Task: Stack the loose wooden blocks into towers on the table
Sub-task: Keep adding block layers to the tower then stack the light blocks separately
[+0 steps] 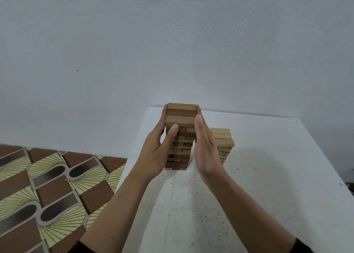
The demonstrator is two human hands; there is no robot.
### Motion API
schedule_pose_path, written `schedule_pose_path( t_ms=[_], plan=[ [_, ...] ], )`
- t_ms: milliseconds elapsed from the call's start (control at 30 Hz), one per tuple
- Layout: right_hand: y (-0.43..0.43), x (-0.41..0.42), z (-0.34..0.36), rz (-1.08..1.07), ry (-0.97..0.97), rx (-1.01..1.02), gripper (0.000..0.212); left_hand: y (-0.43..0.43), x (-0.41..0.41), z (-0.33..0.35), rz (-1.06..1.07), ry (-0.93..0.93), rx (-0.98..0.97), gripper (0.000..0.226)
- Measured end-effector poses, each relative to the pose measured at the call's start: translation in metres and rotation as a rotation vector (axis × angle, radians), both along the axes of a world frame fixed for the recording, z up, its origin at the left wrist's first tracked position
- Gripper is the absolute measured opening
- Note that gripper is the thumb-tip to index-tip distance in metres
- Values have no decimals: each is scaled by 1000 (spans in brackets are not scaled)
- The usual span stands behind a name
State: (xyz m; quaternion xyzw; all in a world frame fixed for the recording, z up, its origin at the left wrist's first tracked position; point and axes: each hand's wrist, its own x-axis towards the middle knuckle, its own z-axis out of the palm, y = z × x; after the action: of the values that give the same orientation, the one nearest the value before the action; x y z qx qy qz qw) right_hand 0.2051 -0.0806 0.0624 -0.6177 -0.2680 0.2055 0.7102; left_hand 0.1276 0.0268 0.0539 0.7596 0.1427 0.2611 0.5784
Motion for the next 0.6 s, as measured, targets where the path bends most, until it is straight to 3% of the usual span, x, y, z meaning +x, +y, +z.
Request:
schedule_pose_path(
  t_ms=[300, 400, 600],
  plan=[
    [-4, 0, -1, -37, 51, 33, 60, 11, -10, -3, -8, 17, -23, 65],
    [-8, 1, -9, -31, 66, -8, 54, 21, -19, -13, -19, 60, 3, 69],
    [-12, -2, -25, -5, 63, -38, 64, 21, -31, -44, -20, 153, 24, 77]
  ],
)
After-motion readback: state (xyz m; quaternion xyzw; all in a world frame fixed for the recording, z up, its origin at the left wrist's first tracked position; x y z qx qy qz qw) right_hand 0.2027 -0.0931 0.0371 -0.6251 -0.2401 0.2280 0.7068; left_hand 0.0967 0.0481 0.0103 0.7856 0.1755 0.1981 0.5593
